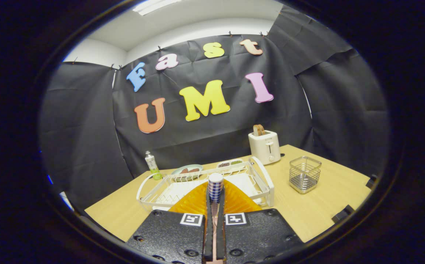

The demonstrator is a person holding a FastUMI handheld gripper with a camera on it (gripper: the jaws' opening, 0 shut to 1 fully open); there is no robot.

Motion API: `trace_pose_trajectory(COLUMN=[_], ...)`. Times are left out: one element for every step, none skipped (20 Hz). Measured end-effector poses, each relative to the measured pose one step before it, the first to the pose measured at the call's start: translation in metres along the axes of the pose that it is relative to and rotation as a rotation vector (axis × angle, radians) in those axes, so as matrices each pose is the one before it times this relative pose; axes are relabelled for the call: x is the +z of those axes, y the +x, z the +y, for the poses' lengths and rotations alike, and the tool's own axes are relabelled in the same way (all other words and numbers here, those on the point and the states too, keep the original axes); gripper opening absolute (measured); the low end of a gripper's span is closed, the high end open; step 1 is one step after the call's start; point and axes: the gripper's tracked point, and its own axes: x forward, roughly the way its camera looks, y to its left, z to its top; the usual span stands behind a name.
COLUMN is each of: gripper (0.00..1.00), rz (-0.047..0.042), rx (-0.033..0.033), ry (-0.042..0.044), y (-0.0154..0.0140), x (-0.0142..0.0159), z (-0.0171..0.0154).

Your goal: Take the plate from the dish rack, then take the spoon from the basket and place it into the plate.

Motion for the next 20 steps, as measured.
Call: trace_pose_trajectory(gripper=[0.09, 0.09, 0.1, 0.12, 0.14, 0.15, 0.16, 0.17, 0.18, 0.19, 0.2, 0.32, 0.38, 0.5, 0.62, 0.74, 0.78, 0.81, 0.86, 0.9], rz=[0.0053, 0.00533, 0.00863, 0.00359, 0.0038, 0.00478, 0.00943, 0.00863, 0.00133, 0.0077, 0.00715, 0.00324, -0.00739, -0.01635, -0.01922, -0.01564, -0.01503, -0.01187, -0.01362, -0.01535], rx=[-0.0006, 0.00261, 0.00655, 0.00216, -0.00167, 0.00056, 0.00377, 0.00963, 0.01884, 0.01012, 0.00424, -0.00416, -0.00968, -0.00984, -0.0141, -0.00928, -0.00289, 0.00091, -0.00053, 0.00093], ry=[0.01567, 0.0161, 0.01004, 0.0113, 0.00917, 0.00972, 0.00929, 0.00491, -0.00551, -0.00853, -0.00638, -0.00708, -0.00829, -0.01592, -0.02239, -0.02342, -0.01696, -0.02103, -0.01433, -0.01572], y=[0.00105, 0.00174, 0.00132, 0.00184, 0.00057, 0.00198, 0.0004, 0.00143, 0.00087, 0.00542, -0.00206, -0.00298, -0.00389, -0.00216, -0.00102, -0.0038, 0.00087, -0.00185, -0.00293, -0.00134], x=[-0.00792, -0.00812, -0.00601, -0.00492, -0.00277, -0.0046, -0.0044, -0.00312, -0.0015, 0.00004, 0.00255, 0.00106, 0.00459, 0.0054, 0.00556, 0.00587, 0.00461, 0.00469, 0.00616, 0.00675], z=[0.00345, 0.00336, 0.0037, 0.00152, -0.00012, 0.00012, 0.00082, 0.00182, 0.00289, -0.00178, -0.00264, -0.00545, -0.00558, -0.00528, -0.00558, -0.00495, -0.00214, 0.00029, -0.00031, -0.00065])
